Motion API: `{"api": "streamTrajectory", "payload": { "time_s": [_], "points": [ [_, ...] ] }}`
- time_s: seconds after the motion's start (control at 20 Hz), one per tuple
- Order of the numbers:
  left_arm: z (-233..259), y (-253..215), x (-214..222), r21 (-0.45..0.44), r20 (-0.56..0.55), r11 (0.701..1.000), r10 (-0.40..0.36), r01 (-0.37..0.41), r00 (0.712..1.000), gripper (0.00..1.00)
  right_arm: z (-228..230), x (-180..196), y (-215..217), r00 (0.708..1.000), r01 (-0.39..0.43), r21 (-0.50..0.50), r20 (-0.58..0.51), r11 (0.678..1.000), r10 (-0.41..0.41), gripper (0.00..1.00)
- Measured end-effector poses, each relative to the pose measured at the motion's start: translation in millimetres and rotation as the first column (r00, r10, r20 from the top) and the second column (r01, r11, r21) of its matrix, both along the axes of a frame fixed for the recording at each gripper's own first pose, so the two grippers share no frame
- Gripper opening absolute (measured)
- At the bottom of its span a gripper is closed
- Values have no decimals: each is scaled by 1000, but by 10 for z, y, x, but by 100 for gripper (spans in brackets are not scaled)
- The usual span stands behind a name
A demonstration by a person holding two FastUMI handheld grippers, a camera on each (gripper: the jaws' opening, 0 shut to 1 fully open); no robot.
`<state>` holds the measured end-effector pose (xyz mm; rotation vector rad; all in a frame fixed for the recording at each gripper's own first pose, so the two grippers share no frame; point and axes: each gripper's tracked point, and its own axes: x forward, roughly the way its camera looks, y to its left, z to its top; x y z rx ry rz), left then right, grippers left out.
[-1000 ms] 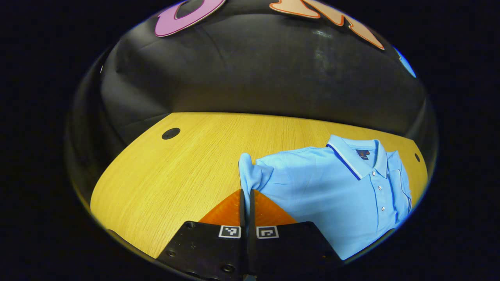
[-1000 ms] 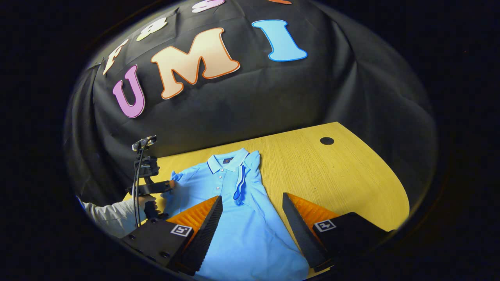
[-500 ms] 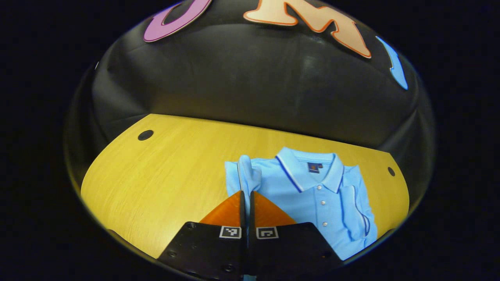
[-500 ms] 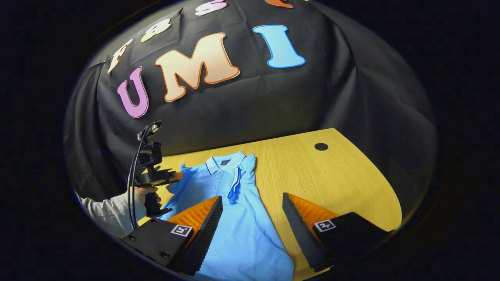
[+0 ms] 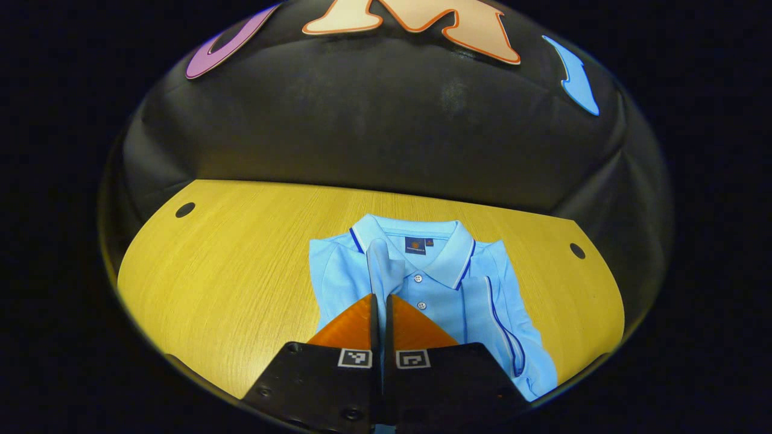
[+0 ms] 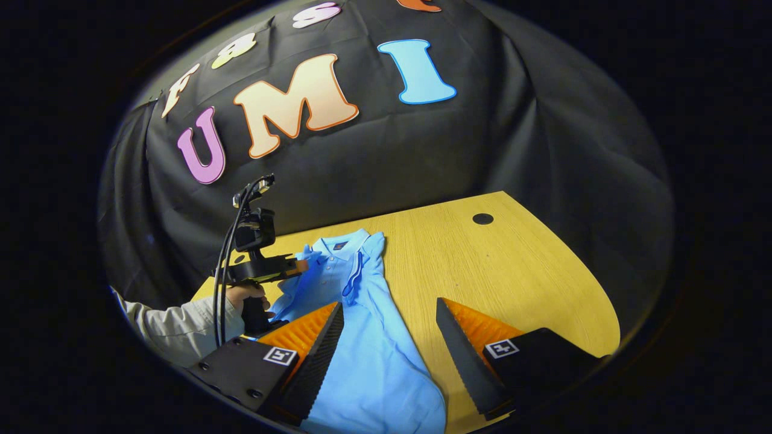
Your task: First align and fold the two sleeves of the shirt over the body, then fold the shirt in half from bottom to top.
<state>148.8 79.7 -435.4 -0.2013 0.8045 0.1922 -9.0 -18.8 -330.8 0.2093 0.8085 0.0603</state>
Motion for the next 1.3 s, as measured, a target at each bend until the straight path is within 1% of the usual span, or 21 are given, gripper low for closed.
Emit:
{"api": "streamTrajectory", "payload": {
  "time_s": [0.1,0.15,0.25,0.3,0.4,0.6,0.8,0.9,1.1,1.2,1.3],
  "points": [
    [28,-77,-34,-39,4,999,-16,16,1000,1,12,0,7,1000,-6,1,4,1000,6,97],
    [67,-71,-68,-31,7,999,-21,21,1000,21,22,5,18,1000,-9,3,9,1000,9,97],
    [222,49,-158,33,19,999,-22,21,1000,72,65,6,45,1000,-16,11,16,1000,15,97],
    [278,61,-209,47,29,999,-21,19,999,98,49,-8,84,1000,-21,15,22,1000,21,97],
    [476,89,-347,60,63,998,-24,21,998,96,88,-28,108,999,-36,11,40,999,36,97],
    [905,136,-796,82,117,996,-37,27,992,96,137,-165,119,994,-79,-15,79,997,80,97],
    [1212,146,-1363,118,128,992,-58,43,990,96,131,-366,44,988,-117,-53,97,992,121,97],
    [1306,136,-1645,127,122,991,-63,47,991,96,129,-485,2,987,-123,-58,95,991,128,97],
    [1393,132,-2191,179,94,982,-76,58,993,96,69,-781,-72,986,-146,-76,73,986,151,97],
    [1344,109,-2474,180,68,982,-68,55,995,96,4,-971,-81,984,-165,-84,51,983,169,97],
    [1218,79,-2786,163,22,985,-55,51,998,96,-93,-1161,-85,982,-187,-92,22,978,190,97]
  ]
}}
